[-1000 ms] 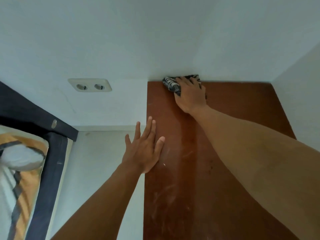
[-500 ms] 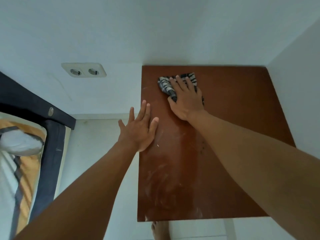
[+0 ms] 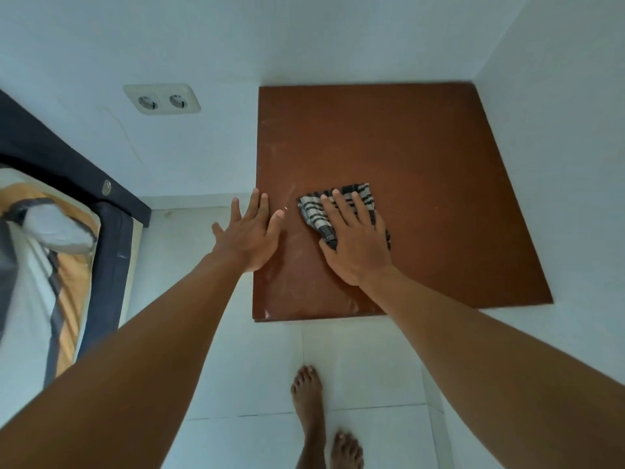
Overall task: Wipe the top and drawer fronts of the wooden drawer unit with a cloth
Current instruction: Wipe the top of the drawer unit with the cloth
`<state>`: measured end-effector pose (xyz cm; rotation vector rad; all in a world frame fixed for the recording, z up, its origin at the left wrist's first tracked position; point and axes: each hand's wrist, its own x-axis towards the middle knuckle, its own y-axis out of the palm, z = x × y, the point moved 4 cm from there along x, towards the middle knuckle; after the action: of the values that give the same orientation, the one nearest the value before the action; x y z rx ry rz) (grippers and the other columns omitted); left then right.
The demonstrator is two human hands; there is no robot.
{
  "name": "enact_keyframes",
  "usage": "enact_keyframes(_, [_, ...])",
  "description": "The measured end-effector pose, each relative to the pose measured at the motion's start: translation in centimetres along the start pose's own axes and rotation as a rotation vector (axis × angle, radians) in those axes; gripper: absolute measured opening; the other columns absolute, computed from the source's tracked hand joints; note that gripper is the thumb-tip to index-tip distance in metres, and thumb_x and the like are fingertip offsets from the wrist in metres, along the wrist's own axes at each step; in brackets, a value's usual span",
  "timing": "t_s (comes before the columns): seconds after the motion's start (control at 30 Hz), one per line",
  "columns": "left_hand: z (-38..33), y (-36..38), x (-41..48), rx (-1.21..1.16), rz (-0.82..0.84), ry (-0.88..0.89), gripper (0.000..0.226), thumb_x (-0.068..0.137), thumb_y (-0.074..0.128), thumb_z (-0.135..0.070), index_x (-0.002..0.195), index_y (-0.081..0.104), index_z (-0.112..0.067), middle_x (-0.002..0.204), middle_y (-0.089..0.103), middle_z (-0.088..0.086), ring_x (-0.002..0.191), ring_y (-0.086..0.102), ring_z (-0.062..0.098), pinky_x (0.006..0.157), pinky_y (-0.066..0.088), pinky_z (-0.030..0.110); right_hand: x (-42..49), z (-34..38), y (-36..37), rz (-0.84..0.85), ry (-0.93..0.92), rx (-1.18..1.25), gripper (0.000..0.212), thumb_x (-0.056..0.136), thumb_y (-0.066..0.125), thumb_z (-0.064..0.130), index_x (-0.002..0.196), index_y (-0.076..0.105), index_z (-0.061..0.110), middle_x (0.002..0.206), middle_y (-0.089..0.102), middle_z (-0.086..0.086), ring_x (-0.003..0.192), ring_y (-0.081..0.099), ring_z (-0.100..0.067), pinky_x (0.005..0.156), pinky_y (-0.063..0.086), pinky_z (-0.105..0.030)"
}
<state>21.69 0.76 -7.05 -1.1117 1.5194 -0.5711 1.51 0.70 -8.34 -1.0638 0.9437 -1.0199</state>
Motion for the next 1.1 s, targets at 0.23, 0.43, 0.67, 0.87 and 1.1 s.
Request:
enact_keyframes(0.23, [1.3,2.7,-5.2,-0.028,0.042,-0.038,0.076,0.101,0.003,-0.068,0.166,0.002,-0.029,0.173,-0.006,-0.011,0.16,-0.011,0.028,0.12,0.005,0.071,-9.8,0.3,1.4,-0.017,-0.04,-0.031,0.078,0.094,0.046,0.051,0.161,0.014,0.029,0.17,0.016,0.002,0.156,0.014,-0.028,0.118,0.026,-0.057])
enact_keyframes(0.43, [1.6,4.3,-8.6,-0.021,0.075,-0.047,0.079,0.099,0.001,-0.07,0.166,0.002,-0.028,0.173,-0.005,-0.01,0.16,-0.008,0.028,0.121,0.005,0.071,-15.6,0.8,2.1,-0.012,-0.054,-0.023,0.083,0.09,0.066,0.033,0.161,0.023,0.026,0.167,0.025,0.001,0.154,0.022,-0.031,0.116,0.034,-0.056])
enact_keyframes(0.67, [2.5,4.3,-11.2,0.013,0.109,-0.045,0.08,0.099,0.003,-0.071,0.166,0.006,-0.028,0.174,0.0,-0.007,0.16,-0.006,0.029,0.12,0.007,0.072,-19.7,1.1,1.7,0.017,-0.144,0.005,0.081,0.071,0.086,0.021,0.145,0.053,0.015,0.148,0.056,-0.006,0.135,0.052,-0.037,0.096,0.054,-0.054])
enact_keyframes(0.87, [2.7,-0.9,-10.8,0.029,0.067,-0.079,0.08,0.099,0.005,-0.07,0.166,0.007,-0.026,0.174,-0.001,-0.005,0.16,-0.006,0.028,0.122,0.007,0.07,-18.9,1.9,-2.2,0.042,-0.392,0.096,0.079,0.08,0.079,0.024,0.15,0.042,0.021,0.148,0.054,-0.002,0.133,0.053,-0.026,0.101,0.052,-0.047])
enact_keyframes(1.1, [2.9,-7.6,-5.0,0.064,-0.002,-0.015,0.07,0.105,0.013,-0.063,0.166,0.005,-0.029,0.174,-0.004,-0.004,0.16,-0.006,0.03,0.123,0.009,0.068,-4.5,3.9,-9.3,-0.081,-0.275,0.091,0.072,0.091,0.067,0.023,0.156,0.035,0.026,0.155,0.046,0.001,0.141,0.043,-0.024,0.103,0.048,-0.048])
